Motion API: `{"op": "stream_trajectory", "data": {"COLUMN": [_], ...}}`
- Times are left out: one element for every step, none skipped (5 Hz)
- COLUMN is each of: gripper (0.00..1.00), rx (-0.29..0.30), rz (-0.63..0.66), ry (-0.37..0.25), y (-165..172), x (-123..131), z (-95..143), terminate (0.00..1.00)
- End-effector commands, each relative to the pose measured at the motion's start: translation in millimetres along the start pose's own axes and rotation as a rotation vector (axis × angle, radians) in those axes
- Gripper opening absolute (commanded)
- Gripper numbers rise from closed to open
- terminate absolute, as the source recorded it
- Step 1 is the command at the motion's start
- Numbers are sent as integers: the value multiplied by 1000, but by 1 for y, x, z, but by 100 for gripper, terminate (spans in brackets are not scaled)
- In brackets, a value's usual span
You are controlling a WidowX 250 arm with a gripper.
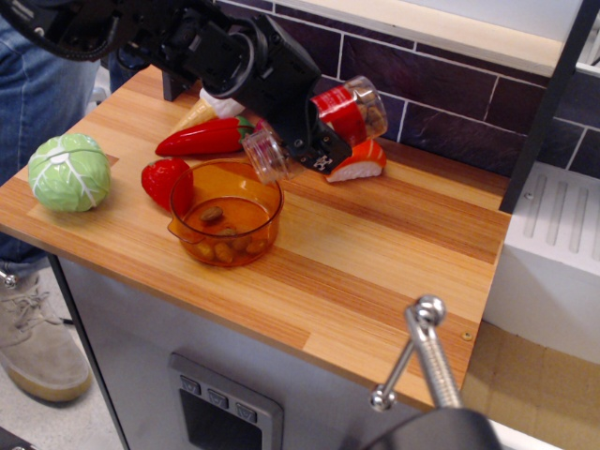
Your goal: Pour almonds in pot
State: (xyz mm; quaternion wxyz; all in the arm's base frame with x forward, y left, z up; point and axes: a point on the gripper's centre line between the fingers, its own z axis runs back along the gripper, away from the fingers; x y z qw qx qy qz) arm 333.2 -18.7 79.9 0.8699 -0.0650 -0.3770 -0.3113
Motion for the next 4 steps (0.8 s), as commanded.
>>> {"op": "stream_trajectory", "data": {"gripper": [0, 0, 0, 0], "rx": [157, 135, 113, 108], "rz": [-11, -1, 2, 3], "ry": [-126, -137, -112, -84], "y": [7, 6, 5, 4], "x": [17, 20, 22, 21], "z": [13, 20, 20, 19], "terminate": [0, 0, 0, 100]}}
